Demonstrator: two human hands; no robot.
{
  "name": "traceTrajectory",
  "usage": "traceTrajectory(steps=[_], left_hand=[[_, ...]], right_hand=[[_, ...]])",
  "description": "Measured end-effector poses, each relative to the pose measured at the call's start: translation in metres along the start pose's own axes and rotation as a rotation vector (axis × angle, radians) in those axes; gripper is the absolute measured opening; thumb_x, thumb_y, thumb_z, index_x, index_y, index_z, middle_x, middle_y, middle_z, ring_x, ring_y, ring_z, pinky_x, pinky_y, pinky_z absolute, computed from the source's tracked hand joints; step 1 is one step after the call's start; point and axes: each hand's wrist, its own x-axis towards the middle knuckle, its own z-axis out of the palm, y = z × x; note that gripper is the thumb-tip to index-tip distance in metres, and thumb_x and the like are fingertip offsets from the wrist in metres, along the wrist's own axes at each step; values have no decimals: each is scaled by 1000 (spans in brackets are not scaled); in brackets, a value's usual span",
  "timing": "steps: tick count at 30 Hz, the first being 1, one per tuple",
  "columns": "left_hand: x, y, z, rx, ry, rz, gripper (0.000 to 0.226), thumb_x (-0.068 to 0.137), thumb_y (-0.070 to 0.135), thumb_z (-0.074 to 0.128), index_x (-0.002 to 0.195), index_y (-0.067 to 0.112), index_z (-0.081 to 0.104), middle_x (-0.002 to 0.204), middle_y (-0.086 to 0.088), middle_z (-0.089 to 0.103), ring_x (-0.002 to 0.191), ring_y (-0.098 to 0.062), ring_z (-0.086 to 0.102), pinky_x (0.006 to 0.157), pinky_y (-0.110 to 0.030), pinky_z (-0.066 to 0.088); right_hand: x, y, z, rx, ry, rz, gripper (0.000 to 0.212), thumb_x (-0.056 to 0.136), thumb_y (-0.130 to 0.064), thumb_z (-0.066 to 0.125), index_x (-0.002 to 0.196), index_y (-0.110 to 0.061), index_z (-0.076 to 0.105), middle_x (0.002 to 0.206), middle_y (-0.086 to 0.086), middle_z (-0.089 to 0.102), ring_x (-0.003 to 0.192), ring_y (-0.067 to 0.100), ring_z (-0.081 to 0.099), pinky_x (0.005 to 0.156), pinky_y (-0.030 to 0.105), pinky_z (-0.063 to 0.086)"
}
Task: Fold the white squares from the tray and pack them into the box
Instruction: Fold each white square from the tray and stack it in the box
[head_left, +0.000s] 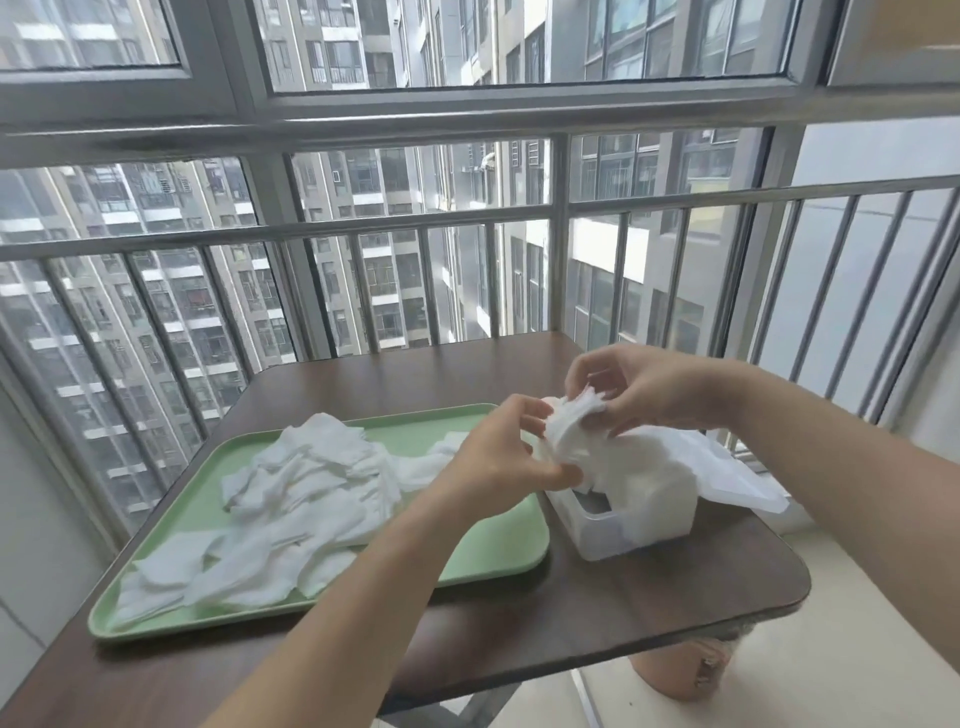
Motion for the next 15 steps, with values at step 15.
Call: traceTrajectory(steps=[15], left_hand=[[0, -1, -4, -34, -65, 15, 72, 59, 30, 89, 122, 28, 55, 110, 12, 64, 82, -9, 63, 85, -39, 56]], right_hand=[[24, -7, 44, -920, 184, 2, 29, 68, -20, 84, 91, -32, 70, 82, -15, 58, 81, 14, 61, 65, 28, 48]])
